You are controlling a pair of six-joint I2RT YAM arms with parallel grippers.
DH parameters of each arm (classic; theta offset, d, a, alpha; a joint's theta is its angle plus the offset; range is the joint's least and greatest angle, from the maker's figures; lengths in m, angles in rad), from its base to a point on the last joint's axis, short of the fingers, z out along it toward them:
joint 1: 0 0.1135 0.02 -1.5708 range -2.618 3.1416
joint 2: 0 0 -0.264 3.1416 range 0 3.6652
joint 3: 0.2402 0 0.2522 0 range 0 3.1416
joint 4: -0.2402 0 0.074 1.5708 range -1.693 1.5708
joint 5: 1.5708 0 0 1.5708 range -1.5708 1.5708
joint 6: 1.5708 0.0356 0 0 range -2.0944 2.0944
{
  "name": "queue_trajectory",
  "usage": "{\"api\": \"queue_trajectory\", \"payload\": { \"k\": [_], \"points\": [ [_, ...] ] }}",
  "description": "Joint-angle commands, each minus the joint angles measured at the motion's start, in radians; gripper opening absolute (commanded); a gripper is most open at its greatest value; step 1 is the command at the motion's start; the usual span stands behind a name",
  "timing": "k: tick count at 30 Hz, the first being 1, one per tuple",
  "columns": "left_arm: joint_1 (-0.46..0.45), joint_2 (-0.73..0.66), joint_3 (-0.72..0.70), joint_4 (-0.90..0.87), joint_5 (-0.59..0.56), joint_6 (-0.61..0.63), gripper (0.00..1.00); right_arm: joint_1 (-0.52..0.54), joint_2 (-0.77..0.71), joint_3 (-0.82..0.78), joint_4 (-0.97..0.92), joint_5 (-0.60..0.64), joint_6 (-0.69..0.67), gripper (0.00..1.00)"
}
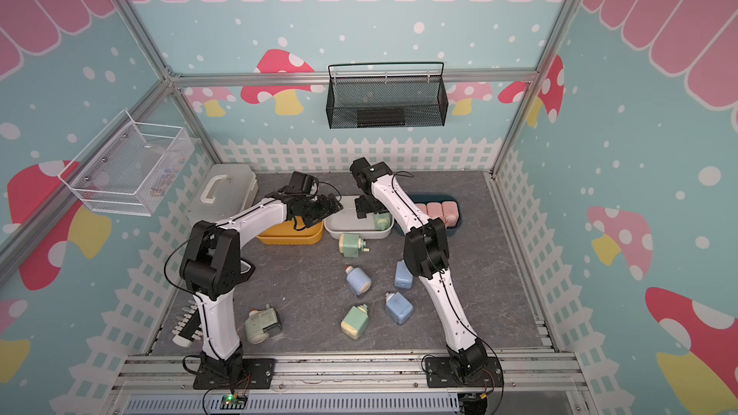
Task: Place the pencil sharpeners by color into the storage box
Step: Place the pencil sharpener in the storage box.
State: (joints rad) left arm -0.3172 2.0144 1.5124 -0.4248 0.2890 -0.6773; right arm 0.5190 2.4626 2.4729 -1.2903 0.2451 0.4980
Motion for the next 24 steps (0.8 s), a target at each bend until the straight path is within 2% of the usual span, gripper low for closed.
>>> {"api": "queue_trajectory", "payload": {
  "k": [1, 11, 24],
  "points": [
    [0.006, -0.008, 0.014, 0.006, 0.034, 0.009, 0.96, 0.01, -0.037, 0.021, 0.004, 0.038, -0.028, 0.98],
    [0.007, 0.055, 0.083, 0.006, 0.03, 0.016, 0.96, 0.017, -0.018, 0.017, 0.018, 0.158, -0.073, 0.98],
    [0.017, 0.138, 0.185, -0.002, 0.017, 0.063, 0.96, 0.018, 0.011, 0.017, 0.029, 0.145, -0.092, 0.98]
  ]
}}
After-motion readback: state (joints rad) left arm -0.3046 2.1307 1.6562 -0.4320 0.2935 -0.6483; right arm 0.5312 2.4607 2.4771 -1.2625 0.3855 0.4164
